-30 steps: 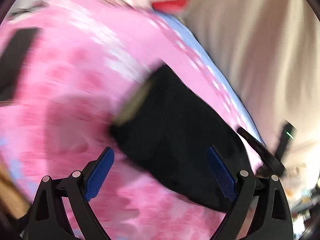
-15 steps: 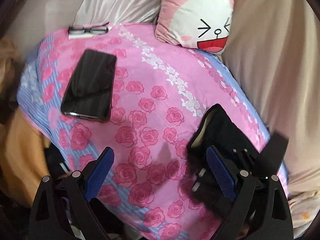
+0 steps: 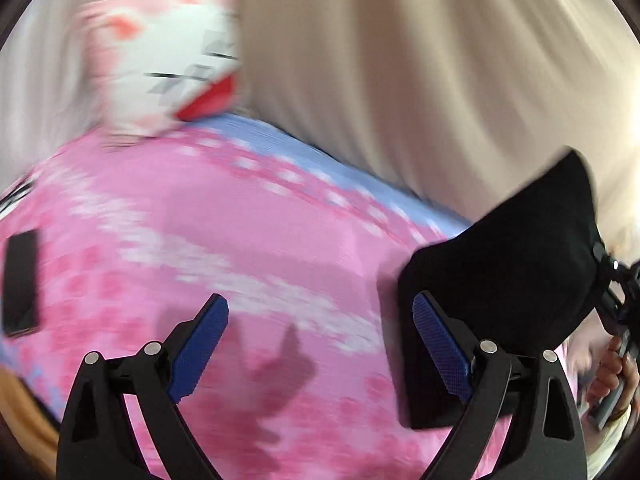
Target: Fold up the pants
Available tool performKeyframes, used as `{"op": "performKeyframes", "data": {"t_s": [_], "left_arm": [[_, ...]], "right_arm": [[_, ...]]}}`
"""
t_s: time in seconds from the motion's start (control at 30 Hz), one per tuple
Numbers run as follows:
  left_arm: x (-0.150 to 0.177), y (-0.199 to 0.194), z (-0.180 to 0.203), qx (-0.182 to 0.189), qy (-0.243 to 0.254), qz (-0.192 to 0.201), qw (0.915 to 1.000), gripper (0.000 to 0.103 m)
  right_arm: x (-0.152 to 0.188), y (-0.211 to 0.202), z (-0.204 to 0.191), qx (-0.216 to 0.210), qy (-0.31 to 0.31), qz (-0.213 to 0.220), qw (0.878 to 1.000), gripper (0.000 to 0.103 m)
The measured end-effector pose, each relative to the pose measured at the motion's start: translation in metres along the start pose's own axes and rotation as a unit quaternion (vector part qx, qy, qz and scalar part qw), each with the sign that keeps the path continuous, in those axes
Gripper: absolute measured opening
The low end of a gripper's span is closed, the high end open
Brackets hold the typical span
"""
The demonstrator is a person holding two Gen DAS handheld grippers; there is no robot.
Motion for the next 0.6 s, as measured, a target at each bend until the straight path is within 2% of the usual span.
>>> {"op": "performKeyframes", "data": {"t_s": [0.07, 0.13, 0.17, 0.2, 0.23, 0.3, 0.37, 0.4, 0.47, 0.53, 0.6], "left_arm": [[0.018, 0.024, 0.046, 0.015, 0.039, -0.034, 0.9985, 0.091], [0.038, 0.047, 0.077, 0.023, 0.066, -0.067, 0.9953, 0.091], [0.05, 0.062, 0.096, 0.02, 0.081, -0.092, 0.9922, 0.091], [0.061, 0.073, 0.111, 0.021, 0.091, -0.112, 0.9893, 0.091], [0.069, 0.082, 0.122, 0.021, 0.098, -0.129, 0.9866, 0.091], [0.08, 0.096, 0.142, 0.011, 0.108, -0.15, 0.9826, 0.091], [0.081, 0.098, 0.155, 0.01, 0.112, -0.153, 0.9818, 0.091], [0.078, 0.097, 0.158, 0.008, 0.115, -0.149, 0.9822, 0.091], [0.076, 0.093, 0.166, -0.009, 0.125, -0.131, 0.9834, 0.091], [0.076, 0.09, 0.175, -0.018, 0.136, -0.122, 0.983, 0.091], [0.081, 0.093, 0.187, -0.02, 0.156, -0.121, 0.9802, 0.091]], "right_arm": [[0.027, -0.045, 0.066, 0.057, 0.06, 0.005, 0.997, 0.021], [0.074, -0.074, 0.14, 0.109, 0.147, -0.006, 0.983, 0.022], [0.097, -0.08, 0.168, 0.113, 0.184, -0.011, 0.976, 0.018], [0.112, -0.092, 0.18, 0.04, 0.203, 0.036, 0.978, 0.018], [0.116, -0.099, 0.181, 0.005, 0.223, 0.059, 0.973, 0.019], [0.112, -0.103, 0.175, -0.007, 0.223, 0.069, 0.972, 0.026], [0.108, -0.099, 0.166, -0.015, 0.208, 0.06, 0.976, 0.044], [0.106, -0.095, 0.157, -0.015, 0.198, 0.05, 0.979, 0.048], [0.101, -0.085, 0.145, -0.015, 0.182, 0.046, 0.982, 0.072], [0.092, -0.08, 0.137, -0.009, 0.161, 0.045, 0.986, 0.091], [0.089, -0.066, 0.126, 0.027, 0.128, 0.025, 0.991, 0.091]]}}
Point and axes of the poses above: each gripper's, at about its wrist camera, not at the fingertips, and y roughly the way its jaws point, z to its right, x to its underside, the point moved 3 cm from there along y, roughly the way its jaws point, and after that the axes turned 13 degrees about -x, right-handed, at the moved point
